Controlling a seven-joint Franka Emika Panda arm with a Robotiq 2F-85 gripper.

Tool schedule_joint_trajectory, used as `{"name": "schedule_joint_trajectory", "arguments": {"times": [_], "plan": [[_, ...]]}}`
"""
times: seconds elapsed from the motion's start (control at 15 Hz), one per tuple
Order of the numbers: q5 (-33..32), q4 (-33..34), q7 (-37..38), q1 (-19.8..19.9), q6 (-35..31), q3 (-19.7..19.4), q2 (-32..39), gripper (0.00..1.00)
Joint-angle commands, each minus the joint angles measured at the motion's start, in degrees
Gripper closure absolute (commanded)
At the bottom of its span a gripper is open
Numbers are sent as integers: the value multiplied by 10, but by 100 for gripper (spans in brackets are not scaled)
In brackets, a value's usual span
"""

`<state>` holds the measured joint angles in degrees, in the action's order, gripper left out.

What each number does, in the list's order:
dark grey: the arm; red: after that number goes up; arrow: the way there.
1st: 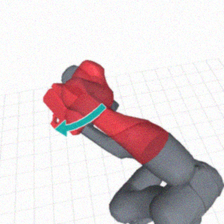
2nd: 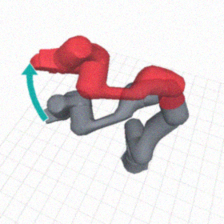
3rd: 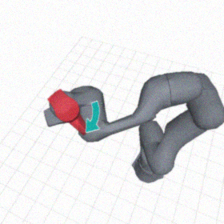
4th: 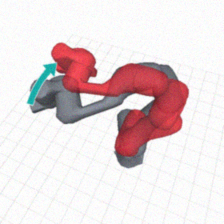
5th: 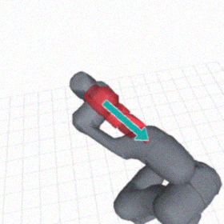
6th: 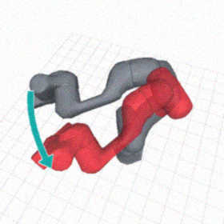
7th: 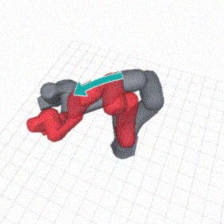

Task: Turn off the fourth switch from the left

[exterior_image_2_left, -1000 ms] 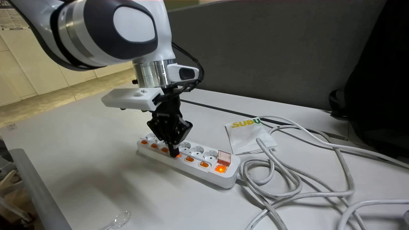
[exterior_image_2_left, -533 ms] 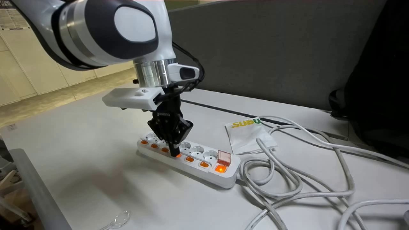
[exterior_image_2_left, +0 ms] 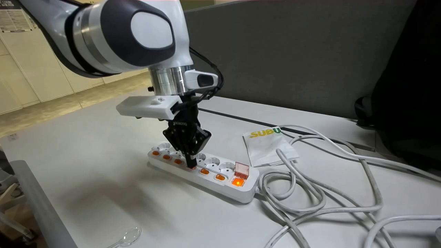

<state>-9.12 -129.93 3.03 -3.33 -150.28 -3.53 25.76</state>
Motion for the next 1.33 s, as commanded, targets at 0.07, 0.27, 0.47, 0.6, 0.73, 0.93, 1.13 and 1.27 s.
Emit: {"name": "schedule_joint_trajectory", "arguments": {"times": [0.07, 0.27, 0.47, 0.6, 0.73, 0.93, 1.13, 1.27], "plan": [[2, 23, 12, -1, 1, -3, 23, 100], [3, 19, 17, -1, -11, -4, 31, 100], [10, 18, 22, 3, -22, -4, 44, 100], [22, 20, 17, 10, -21, -1, 52, 100], [34, 20, 17, 14, -28, 0, 56, 100], [62, 17, 20, 19, -47, 5, 59, 100], [87, 16, 12, 26, -41, 11, 55, 100], [134, 16, -5, 49, -12, 35, 43, 100]]}}
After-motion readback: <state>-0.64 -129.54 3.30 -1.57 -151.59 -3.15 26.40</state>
